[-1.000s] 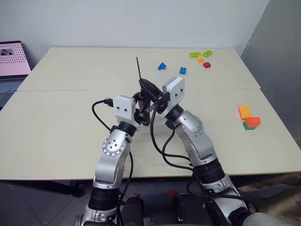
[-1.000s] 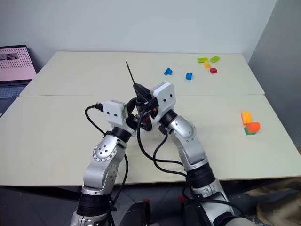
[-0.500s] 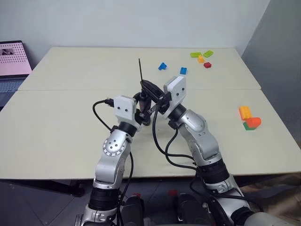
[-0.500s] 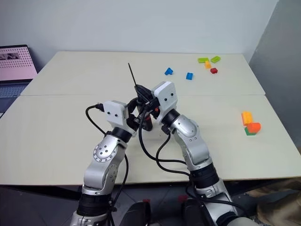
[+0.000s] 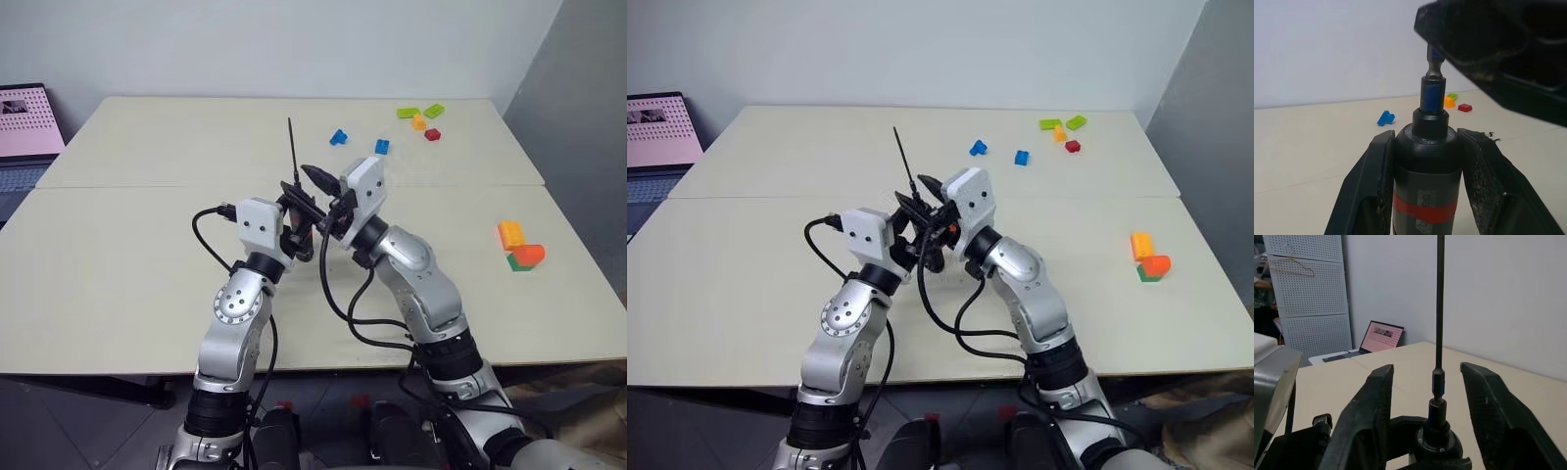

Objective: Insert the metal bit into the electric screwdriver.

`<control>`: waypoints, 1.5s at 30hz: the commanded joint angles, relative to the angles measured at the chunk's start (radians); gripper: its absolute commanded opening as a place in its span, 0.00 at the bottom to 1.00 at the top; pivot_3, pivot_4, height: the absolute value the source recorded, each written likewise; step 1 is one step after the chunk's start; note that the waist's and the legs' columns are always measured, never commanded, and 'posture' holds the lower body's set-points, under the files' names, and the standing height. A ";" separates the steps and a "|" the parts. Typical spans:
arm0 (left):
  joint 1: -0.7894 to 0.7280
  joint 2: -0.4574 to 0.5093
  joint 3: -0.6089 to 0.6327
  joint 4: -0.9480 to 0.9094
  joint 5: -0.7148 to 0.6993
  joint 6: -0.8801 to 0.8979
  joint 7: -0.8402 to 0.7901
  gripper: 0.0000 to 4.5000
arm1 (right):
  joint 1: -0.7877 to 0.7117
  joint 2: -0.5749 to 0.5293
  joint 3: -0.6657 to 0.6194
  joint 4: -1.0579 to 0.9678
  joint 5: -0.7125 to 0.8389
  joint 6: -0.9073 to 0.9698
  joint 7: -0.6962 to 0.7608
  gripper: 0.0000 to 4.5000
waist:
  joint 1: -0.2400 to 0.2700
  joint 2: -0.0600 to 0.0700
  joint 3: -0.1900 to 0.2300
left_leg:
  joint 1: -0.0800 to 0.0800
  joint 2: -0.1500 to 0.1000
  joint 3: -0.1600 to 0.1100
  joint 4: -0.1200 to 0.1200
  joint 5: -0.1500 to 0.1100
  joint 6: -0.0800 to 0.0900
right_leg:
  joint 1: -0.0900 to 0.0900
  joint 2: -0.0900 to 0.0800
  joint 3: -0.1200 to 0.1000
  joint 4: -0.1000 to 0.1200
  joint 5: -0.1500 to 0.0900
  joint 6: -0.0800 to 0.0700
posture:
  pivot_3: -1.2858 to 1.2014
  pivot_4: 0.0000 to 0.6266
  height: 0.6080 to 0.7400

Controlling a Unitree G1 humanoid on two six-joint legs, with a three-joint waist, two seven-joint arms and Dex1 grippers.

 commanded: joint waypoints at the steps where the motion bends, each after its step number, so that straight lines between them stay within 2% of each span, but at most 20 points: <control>1: -0.001 0.000 0.001 -0.004 0.004 -0.005 0.000 0.36 | -0.025 0.011 -0.035 -0.055 0.036 -0.011 -0.010 0.76 | 0.000 0.000 0.000 | 0.000 0.000 0.000 0.000 0.000 0.000 | 0.000 0.000 0.000 0.000 0.000 0.000 | 0.52 0.24 1.00; 5: -0.002 0.000 0.002 -0.002 0.004 -0.006 0.000 0.36 | -0.035 -0.005 -0.071 -0.083 0.093 0.019 0.009 0.97 | 0.000 0.000 0.000 | 0.000 0.000 0.000 0.000 0.000 0.000 | 0.000 0.000 0.000 0.000 0.000 0.000 | 0.52 0.24 1.00; 6: -0.001 -0.001 0.001 -0.003 0.004 -0.006 0.000 0.36 | -0.041 -0.016 -0.087 -0.095 0.116 0.036 0.018 0.99 | 0.000 0.000 0.000 | 0.000 0.000 0.000 0.000 0.000 0.000 | 0.000 0.000 0.000 0.000 0.000 0.000 | 0.52 0.24 1.00; 15: -0.005 0.001 0.000 0.001 0.004 -0.006 -0.003 0.36 | -0.054 -0.137 -0.132 -0.144 0.191 0.124 0.077 1.00 | 0.000 0.000 0.000 | 0.000 0.000 0.000 0.000 0.000 0.000 | 0.000 0.000 0.000 0.000 0.000 0.000 | 0.52 0.24 1.00; 19: -0.052 0.049 0.005 -0.018 0.020 0.017 -0.028 0.36 | -0.033 -0.302 -0.201 -0.201 0.232 0.200 0.152 1.00 | 0.004 -0.001 0.001 | -0.001 0.000 0.000 0.000 0.000 0.000 | 0.000 0.000 0.000 -0.001 0.000 0.000 | 0.52 0.24 1.00; 22: -0.116 0.124 -0.011 -0.010 0.068 0.028 -0.063 0.36 | -0.023 -0.412 -0.246 -0.230 0.273 0.272 0.184 1.00 | 0.003 -0.002 0.002 | -0.003 0.000 0.000 0.001 0.000 0.000 | -0.001 0.000 0.000 -0.002 0.000 0.000 | 0.52 0.24 1.00; 25: -0.213 0.254 -0.054 0.039 0.154 0.032 -0.141 0.36 | 0.001 -0.556 -0.277 -0.275 0.312 0.324 0.273 1.00 | 0.003 -0.002 0.002 | -0.005 0.000 0.000 0.000 0.000 0.000 | -0.004 0.000 -0.001 -0.002 0.000 0.000 | 0.52 0.24 1.00; 30: -0.463 0.513 -0.202 0.281 0.293 -0.062 -0.440 0.36 | 0.054 -0.861 -0.333 -0.322 0.354 0.358 0.498 1.00 | 0.004 -0.001 0.004 | -0.012 -0.001 0.000 -0.002 0.000 0.000 | -0.010 0.000 -0.001 -0.005 0.003 0.005 | 0.52 0.24 1.00; 32: -0.517 0.555 -0.250 0.351 0.319 -0.097 -0.525 0.36 | 0.065 -0.920 -0.336 -0.331 0.368 0.368 0.536 1.00 | 0.004 -0.001 0.004 | -0.015 -0.001 0.000 -0.004 0.000 0.000 | -0.012 0.000 -0.001 -0.009 0.003 0.006 | 0.52 0.24 1.00; 37: -0.689 0.536 -0.421 0.621 0.444 -0.273 -0.693 0.36 | 0.150 -1.081 -0.333 -0.370 0.366 0.377 0.672 1.00 | 0.005 -0.001 0.004 | -0.016 -0.001 0.002 -0.006 0.000 0.000 | -0.012 -0.001 -0.001 -0.012 0.002 0.006 | 0.52 0.24 1.00; 45: -0.827 0.385 -0.535 0.981 0.548 -0.470 -0.742 0.36 | 0.193 -1.102 -0.344 -0.399 0.367 0.371 0.664 1.00 | 0.007 -0.002 0.005 | -0.017 -0.001 0.002 -0.005 0.000 0.000 | -0.013 -0.001 -0.001 -0.012 0.002 0.007 | 0.52 0.24 1.00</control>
